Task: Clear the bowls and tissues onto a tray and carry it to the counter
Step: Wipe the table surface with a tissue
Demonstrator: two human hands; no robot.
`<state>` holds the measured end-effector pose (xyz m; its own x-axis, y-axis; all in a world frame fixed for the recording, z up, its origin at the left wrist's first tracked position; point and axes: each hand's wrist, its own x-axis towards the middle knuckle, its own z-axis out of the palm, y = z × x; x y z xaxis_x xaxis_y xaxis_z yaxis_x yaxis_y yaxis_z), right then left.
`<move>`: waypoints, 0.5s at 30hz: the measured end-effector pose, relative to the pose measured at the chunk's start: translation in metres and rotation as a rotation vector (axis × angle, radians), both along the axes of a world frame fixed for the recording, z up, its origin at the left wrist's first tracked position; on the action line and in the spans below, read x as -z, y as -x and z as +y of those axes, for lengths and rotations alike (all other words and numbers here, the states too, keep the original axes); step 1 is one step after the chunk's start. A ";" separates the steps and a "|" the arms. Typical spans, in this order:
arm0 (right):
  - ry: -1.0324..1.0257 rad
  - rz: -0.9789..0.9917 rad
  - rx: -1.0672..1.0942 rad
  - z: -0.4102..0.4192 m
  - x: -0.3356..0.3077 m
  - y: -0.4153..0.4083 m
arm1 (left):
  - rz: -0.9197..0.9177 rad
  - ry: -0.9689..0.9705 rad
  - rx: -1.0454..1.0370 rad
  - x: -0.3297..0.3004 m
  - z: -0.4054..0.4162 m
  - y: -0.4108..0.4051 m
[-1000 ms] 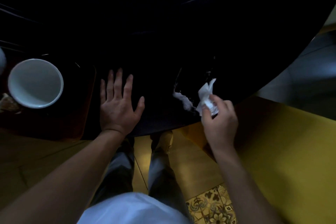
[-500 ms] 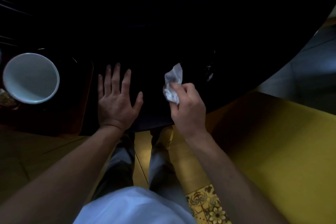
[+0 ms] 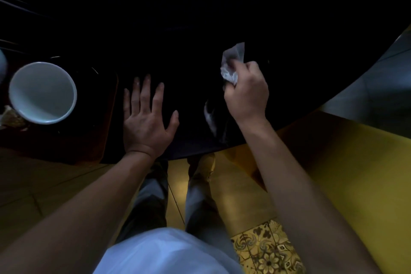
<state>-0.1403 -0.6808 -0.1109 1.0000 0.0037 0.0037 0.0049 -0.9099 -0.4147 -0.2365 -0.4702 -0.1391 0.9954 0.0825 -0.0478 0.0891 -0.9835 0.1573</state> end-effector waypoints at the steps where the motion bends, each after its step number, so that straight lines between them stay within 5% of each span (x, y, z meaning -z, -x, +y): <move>1: 0.004 0.008 -0.008 0.000 -0.001 -0.001 | -0.002 0.000 0.000 0.000 0.000 0.000; 9: -0.062 0.177 -0.320 -0.005 -0.021 0.099 | -0.018 0.024 -0.004 0.001 0.000 0.000; 15: -0.098 -0.031 0.025 -0.072 -0.028 -0.012 | 0.004 0.028 -0.011 -0.001 -0.001 -0.001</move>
<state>-0.1286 -0.7533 -0.0824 0.9992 -0.0229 0.0338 -0.0028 -0.8648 -0.5021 -0.2360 -0.4712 -0.1381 0.9942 0.0925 -0.0546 0.1011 -0.9776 0.1847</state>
